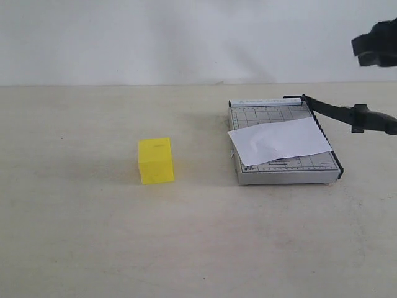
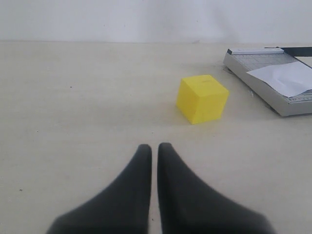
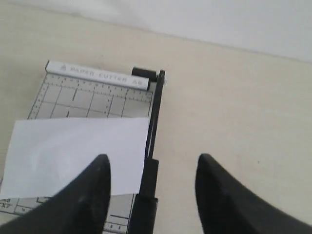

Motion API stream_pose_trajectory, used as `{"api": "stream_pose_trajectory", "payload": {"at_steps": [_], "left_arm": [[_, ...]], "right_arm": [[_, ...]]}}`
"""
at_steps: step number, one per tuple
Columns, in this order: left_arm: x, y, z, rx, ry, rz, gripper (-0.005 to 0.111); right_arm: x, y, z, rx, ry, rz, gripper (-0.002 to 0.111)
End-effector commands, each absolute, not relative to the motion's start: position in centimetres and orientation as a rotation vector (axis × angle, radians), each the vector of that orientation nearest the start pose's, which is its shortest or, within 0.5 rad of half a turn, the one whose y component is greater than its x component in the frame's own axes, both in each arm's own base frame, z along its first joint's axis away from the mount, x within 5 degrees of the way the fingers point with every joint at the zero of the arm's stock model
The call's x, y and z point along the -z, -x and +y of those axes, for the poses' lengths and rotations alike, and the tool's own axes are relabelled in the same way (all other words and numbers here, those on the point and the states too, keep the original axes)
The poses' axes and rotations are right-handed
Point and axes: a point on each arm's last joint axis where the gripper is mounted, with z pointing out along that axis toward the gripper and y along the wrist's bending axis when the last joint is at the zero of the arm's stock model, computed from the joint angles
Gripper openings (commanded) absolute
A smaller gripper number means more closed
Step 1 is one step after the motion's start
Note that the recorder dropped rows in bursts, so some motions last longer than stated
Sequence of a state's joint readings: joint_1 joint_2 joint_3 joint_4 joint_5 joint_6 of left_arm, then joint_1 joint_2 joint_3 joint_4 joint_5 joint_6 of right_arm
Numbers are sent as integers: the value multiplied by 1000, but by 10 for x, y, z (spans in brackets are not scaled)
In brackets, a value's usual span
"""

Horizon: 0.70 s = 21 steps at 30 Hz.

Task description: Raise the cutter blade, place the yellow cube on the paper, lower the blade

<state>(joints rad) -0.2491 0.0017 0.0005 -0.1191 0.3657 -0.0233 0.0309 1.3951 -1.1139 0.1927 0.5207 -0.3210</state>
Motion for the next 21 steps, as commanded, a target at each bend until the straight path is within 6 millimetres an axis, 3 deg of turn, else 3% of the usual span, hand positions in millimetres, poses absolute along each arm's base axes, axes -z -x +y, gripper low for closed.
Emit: {"api": "stream_pose_trajectory", "payload": {"at_steps": [1, 4, 8, 10, 17, 21], "left_arm": [[-181, -50, -17, 311, -136, 1850, 5], [-181, -50, -17, 311, -136, 1850, 5], [-181, -50, -17, 311, -136, 1850, 5], [-181, -50, -17, 311, -136, 1850, 5], [-181, -50, -17, 311, -136, 1850, 5], [-181, -50, -17, 311, -136, 1850, 5]], "right_arm": [[-367, -266, 21, -104, 225, 2074, 21], [-381, -204, 24, -152, 225, 1882, 2], [-346, -122, 27, -236, 224, 1765, 0], [-334, -98, 27, -249, 228, 1728, 0], [-278, -53, 33, -338, 268, 1760, 0], [-268, -42, 34, -375, 269, 1752, 0]]}}
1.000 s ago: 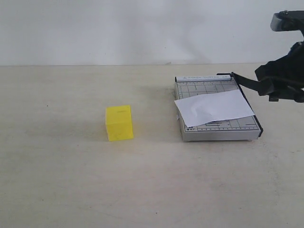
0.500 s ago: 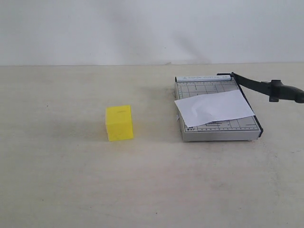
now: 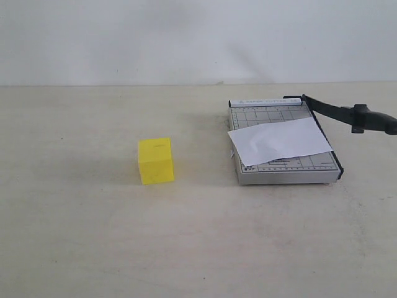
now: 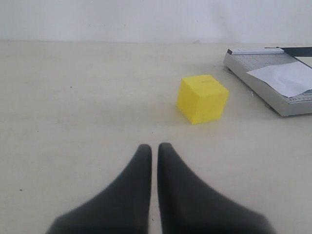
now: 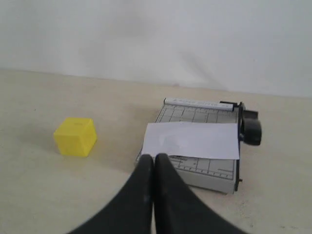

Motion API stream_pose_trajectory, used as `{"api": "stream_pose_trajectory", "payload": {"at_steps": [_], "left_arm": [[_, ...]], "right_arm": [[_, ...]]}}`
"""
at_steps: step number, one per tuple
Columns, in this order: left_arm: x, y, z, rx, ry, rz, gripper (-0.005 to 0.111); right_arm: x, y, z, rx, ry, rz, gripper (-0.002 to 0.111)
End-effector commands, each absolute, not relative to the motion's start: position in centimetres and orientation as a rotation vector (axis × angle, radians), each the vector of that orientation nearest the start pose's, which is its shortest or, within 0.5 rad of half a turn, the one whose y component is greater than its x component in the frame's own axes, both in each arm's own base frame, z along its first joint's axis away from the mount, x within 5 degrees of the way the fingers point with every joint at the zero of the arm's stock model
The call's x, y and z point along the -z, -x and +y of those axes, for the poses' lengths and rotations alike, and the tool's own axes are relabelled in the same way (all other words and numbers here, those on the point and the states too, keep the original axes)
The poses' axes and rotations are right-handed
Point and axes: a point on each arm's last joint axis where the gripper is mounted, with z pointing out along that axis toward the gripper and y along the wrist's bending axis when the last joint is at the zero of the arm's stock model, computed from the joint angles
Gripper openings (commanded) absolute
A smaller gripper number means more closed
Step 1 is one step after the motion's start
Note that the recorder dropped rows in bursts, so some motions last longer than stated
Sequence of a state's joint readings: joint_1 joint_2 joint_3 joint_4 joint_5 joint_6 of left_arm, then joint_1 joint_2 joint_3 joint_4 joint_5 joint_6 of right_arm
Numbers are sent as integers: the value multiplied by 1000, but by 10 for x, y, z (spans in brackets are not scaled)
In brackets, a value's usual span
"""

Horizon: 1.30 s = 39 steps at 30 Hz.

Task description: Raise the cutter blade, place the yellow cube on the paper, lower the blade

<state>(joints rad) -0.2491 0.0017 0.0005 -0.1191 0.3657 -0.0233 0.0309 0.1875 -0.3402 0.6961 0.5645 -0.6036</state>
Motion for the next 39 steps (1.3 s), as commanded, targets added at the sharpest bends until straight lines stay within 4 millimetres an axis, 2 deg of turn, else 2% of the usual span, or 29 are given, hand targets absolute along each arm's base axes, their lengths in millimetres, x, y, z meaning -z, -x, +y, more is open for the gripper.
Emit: {"api": "stream_pose_trajectory", "payload": {"at_steps": [1, 21, 25, 33, 39], "left_arm": [[-181, -50, -17, 311, -136, 1850, 5], [-181, -50, -17, 311, -136, 1850, 5], [-181, -50, -17, 311, -136, 1850, 5], [-181, -50, -17, 311, -136, 1850, 5], [-181, -50, -17, 311, -136, 1850, 5]], "right_arm": [[-269, -40, 34, -370, 266, 1734, 0], [-271, -38, 33, -359, 256, 1702, 0], [-259, -42, 32, -354, 236, 1728, 0], [-219, -46, 28, -352, 158, 1728, 0], [-196, -53, 19, -233, 117, 1718, 0]]}}
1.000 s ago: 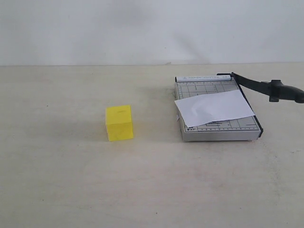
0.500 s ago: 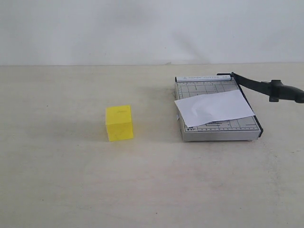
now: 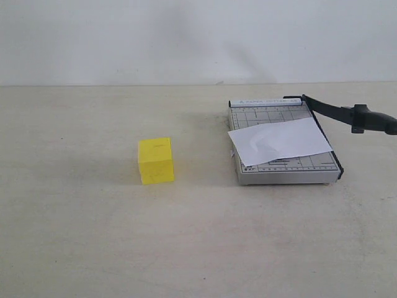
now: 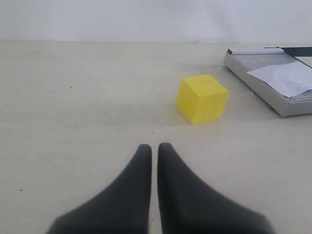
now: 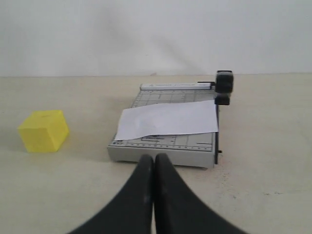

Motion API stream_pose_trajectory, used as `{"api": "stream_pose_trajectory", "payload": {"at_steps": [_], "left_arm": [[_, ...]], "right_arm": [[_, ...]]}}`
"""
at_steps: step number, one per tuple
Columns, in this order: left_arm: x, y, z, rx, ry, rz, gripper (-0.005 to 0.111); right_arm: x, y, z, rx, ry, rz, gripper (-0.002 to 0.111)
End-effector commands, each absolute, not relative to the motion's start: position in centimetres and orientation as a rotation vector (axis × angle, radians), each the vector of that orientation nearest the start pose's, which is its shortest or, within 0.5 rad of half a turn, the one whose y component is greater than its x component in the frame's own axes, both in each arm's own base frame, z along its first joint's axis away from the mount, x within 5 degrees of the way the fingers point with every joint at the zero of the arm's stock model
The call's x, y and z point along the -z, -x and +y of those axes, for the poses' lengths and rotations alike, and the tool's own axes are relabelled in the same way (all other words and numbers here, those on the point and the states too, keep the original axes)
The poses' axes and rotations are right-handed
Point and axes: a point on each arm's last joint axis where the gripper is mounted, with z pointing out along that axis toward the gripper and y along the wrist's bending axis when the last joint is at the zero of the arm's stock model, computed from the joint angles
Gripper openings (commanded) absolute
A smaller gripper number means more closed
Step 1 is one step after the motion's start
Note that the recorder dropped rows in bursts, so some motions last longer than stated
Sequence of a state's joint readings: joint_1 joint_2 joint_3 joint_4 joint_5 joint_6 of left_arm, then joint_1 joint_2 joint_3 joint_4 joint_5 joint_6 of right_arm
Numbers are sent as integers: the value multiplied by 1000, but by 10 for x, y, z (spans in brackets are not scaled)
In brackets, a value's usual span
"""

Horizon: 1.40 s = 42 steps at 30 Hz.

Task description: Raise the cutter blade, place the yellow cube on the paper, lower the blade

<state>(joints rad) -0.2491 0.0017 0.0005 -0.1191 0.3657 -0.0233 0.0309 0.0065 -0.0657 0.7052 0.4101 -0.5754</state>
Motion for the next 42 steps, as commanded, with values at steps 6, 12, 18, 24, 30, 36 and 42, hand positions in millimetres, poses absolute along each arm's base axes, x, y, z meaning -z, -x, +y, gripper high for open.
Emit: {"api": "stream_pose_trajectory", "payload": {"at_steps": [6, 12, 18, 24, 30, 36, 42], "left_arm": [[-181, -50, -17, 311, -136, 1850, 5], [-181, -50, -17, 311, -136, 1850, 5], [-181, -50, -17, 311, -136, 1850, 5], [-181, -50, -17, 311, -136, 1850, 5], [-181, -50, -17, 311, -136, 1850, 5], [-181, -50, -17, 311, -136, 1850, 5], [-181, -50, -17, 311, -136, 1850, 5]], "right_arm": [[-190, -54, 15, -253, 18, 1745, 0], [-188, -54, 13, -238, -9, 1768, 0], [-183, -53, 12, -288, -94, 1825, 0], [-183, -53, 12, -279, -87, 1826, 0], [-183, -53, 12, -279, -87, 1826, 0], [-183, -53, 12, -279, -87, 1826, 0], [-183, -53, 12, -279, -87, 1826, 0]]}}
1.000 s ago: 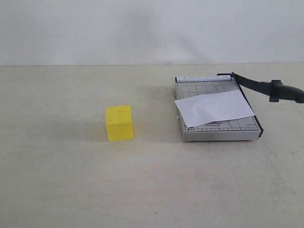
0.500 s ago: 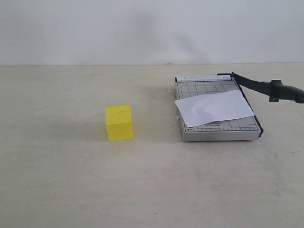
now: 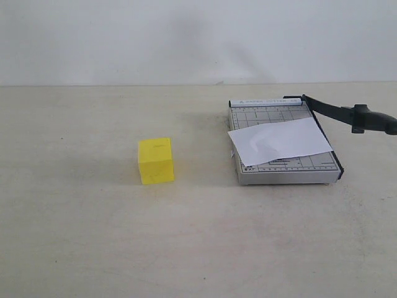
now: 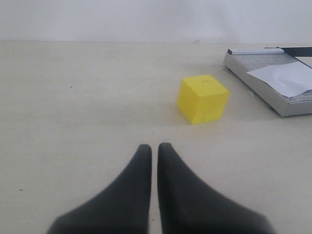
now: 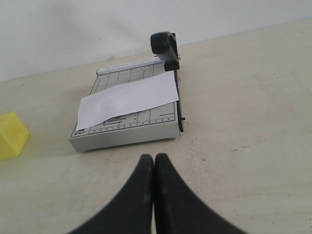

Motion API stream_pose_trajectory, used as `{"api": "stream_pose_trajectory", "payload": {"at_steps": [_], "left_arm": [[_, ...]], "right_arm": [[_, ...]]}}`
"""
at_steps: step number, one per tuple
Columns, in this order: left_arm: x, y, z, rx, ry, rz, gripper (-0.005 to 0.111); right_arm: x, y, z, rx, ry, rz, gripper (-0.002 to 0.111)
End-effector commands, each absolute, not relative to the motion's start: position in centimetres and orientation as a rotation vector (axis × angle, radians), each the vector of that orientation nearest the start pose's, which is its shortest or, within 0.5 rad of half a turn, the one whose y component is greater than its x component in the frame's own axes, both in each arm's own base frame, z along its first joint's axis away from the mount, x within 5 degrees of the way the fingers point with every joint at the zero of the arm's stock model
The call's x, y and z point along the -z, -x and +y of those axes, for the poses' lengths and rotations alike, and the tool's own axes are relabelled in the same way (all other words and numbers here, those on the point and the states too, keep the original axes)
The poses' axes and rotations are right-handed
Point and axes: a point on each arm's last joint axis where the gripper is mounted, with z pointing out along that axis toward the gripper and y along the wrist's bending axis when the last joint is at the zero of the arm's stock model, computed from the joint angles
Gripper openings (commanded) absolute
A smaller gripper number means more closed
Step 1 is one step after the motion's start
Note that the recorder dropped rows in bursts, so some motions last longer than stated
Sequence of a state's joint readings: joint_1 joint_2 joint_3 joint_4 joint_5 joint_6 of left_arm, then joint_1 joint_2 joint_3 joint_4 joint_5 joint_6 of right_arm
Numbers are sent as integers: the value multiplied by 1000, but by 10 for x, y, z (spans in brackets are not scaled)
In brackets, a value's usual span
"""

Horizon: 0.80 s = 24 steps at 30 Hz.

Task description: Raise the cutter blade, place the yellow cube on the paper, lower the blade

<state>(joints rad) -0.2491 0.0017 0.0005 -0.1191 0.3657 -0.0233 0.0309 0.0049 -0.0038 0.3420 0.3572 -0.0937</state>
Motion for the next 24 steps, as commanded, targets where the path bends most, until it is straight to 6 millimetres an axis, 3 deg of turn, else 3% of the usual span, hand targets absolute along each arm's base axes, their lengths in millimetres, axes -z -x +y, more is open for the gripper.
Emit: {"api": "stream_pose_trajectory", "payload": {"at_steps": [1, 10, 11, 14, 16, 24], "left_arm": [[-181, -50, -17, 311, -136, 1850, 5], [-184, -51, -16, 280, -162, 1814, 5], [-187, -52, -18, 362, -92, 1786, 5], [-209, -54, -18, 864, 402, 1547, 5], [-215, -55, -12, 1009, 597, 1433, 5], [-221, -55, -3, 919, 609, 1327, 5]], "right_arm": [[-183, -53, 12, -279, -87, 1826, 0], [-183, -53, 12, -279, -87, 1826, 0], [-183, -53, 12, -279, -87, 1826, 0], [-183, -53, 12, -279, -87, 1826, 0], [-183, -53, 12, -279, -87, 1826, 0], [-183, -53, 12, -279, -87, 1826, 0]]}}
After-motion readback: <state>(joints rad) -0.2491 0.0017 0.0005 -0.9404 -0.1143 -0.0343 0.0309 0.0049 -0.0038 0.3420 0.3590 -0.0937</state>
